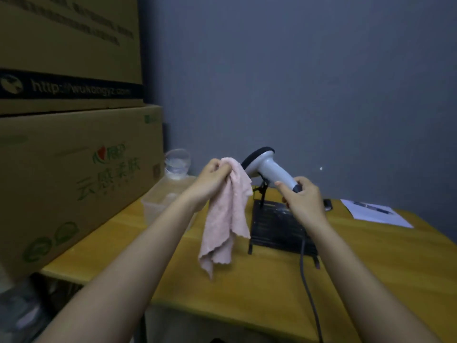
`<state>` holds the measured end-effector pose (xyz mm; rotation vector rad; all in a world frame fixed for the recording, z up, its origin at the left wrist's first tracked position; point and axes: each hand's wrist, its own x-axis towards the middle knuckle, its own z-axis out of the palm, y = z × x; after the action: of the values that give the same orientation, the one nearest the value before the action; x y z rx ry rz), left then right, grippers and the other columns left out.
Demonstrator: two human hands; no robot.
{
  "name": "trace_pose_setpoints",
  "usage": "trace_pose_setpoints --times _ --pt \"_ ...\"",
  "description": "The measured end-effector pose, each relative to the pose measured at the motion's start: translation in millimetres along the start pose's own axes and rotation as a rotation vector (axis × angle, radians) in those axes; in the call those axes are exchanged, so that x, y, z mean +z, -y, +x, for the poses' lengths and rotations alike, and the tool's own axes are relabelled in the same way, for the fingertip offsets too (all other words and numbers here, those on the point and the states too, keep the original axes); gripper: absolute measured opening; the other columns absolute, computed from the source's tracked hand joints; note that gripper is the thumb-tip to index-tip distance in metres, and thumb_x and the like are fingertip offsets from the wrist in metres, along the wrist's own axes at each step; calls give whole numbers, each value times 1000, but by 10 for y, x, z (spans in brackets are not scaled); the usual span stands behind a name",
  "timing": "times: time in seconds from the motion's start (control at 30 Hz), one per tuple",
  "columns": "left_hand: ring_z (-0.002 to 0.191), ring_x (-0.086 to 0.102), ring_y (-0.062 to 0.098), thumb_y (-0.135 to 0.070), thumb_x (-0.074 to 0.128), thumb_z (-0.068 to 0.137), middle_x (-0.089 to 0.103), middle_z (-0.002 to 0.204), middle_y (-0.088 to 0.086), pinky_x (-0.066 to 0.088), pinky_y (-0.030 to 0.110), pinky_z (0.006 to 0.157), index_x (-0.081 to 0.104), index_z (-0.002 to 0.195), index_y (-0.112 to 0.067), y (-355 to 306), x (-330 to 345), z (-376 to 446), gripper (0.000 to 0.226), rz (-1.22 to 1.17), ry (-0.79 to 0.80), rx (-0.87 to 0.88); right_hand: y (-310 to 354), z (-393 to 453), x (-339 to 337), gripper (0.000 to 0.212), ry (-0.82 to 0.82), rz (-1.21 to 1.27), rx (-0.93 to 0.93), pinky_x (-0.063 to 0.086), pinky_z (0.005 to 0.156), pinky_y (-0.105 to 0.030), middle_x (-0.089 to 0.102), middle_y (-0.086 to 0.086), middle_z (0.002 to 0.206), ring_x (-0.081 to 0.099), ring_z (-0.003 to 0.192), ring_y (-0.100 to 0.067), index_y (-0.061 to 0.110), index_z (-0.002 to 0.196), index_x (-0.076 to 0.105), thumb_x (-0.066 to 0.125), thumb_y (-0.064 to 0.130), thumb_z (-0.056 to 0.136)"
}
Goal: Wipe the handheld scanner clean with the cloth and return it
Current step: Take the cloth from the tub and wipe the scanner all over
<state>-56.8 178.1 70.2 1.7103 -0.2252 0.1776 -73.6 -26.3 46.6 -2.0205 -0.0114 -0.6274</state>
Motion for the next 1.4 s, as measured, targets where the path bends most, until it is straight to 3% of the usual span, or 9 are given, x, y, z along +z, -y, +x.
trace_pose_setpoints --times 0.4,0.63,0.83,0.9,0.97,1.03,1.13,1.27,1.4 --pt "82 54 9 -30 52 76 58 86 -5 42 23 71 59 84 -24 379 408 -335 13 -49 291 -33 -675 -451 -306 26 80 -52 107 45 54 -34 60 -11 70 58 48 -13 9 86 58 67 33 81" --pt "100 58 2 0 51 85 59 119 5 45 9 86 60 105 -25 237 703 -368 34 -3 92 411 -712 -466 -204 22 122 -136 64 43 53 -34 64 -17 70 58 54 -23 14 76 60 71 32 77" --pt "135 31 30 -11 52 82 17 156 13 35 42 106 -15 149 -15 588 989 -444 95 1023 532 436 -622 -480 -243 16 257 6 152 41 47 -27 59 -6 54 52 43 -15 9 68 59 68 18 78" --pt "104 59 29 -11 55 78 59 123 20 45 34 87 11 149 -3 722 1079 -474 84 1270 332 637 -549 -512 -284 16 318 80 217 40 43 -23 57 -3 48 49 37 -10 7 65 59 65 12 80" --pt "68 65 22 -16 55 73 72 81 9 49 26 63 63 116 -4 790 1160 -385 45 1370 134 901 -506 -540 -305 15 343 69 221 39 43 -22 57 -3 48 48 37 -10 6 66 61 64 13 79" --pt "62 65 23 -21 68 70 70 72 8 46 26 53 66 85 -6 665 1161 -311 21 1331 106 964 -490 -562 -334 11 357 -26 130 39 45 -25 58 -3 52 48 40 -11 9 74 64 66 19 78" --pt "89 65 28 -27 65 76 66 105 8 45 34 71 52 107 -8 428 1106 -275 39 1328 389 767 -518 -569 -430 14 350 -239 -80 31 48 -28 49 4 54 42 45 -13 18 81 57 66 27 80" --pt "78 65 20 -31 62 65 66 94 -3 56 37 71 57 95 -24 238 997 -205 31 1173 735 457 -583 -516 -470 22 317 -790 -808 34 49 -28 55 2 62 54 55 -25 11 82 56 53 31 87" --pt "75 62 19 -33 62 69 63 87 -6 44 28 52 53 94 -27 267 972 -222 27 1247 696 456 -671 -514 -405 25 337 -803 -802 37 52 -31 59 -1 63 55 54 -27 7 86 57 53 32 85"
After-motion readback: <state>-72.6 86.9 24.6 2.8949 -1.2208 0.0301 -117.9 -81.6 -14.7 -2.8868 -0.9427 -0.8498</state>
